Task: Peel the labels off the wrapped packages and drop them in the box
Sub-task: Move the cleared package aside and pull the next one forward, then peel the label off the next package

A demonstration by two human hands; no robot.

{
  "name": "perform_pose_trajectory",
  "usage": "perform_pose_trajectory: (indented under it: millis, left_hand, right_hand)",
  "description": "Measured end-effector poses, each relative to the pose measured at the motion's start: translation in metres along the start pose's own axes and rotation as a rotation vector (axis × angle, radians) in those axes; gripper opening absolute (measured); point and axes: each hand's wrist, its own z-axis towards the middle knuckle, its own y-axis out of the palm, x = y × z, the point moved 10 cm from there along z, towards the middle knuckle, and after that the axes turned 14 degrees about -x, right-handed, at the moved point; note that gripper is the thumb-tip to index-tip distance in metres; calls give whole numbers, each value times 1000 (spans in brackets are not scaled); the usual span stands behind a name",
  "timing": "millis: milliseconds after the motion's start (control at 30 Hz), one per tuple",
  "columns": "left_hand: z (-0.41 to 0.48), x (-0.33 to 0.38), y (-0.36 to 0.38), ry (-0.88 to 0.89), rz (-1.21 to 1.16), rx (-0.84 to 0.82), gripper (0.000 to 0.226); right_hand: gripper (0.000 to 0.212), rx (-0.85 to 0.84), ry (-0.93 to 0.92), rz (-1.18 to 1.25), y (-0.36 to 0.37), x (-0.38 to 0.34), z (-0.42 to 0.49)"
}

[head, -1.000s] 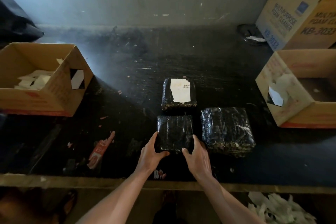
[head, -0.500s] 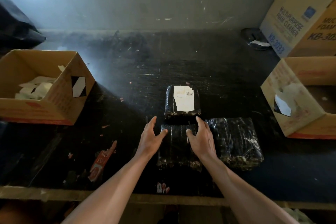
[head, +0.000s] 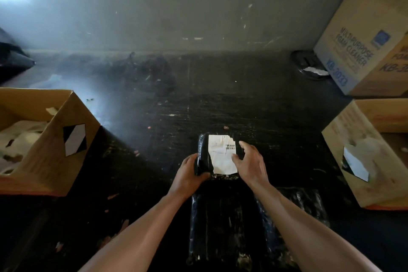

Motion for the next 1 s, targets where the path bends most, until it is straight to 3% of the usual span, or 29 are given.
perform_pose_trajectory:
  millis: [233,600,900,1000]
  left_hand:
    - [37,1,16,12,2,-38,106]
    - [82,4,9,14,-23,-28,115]
    - [81,0,22,45,-15,-54,133]
    - [81,0,21,43,-2,-42,134]
  right_hand:
    - [54,-99,28,-118,14,0,46]
    - [50,-162,-20,-167,24,-7,113]
    - [34,-193,-75,-245,28,-18,133]
    - [20,-159,-73,-222,23,-23,134]
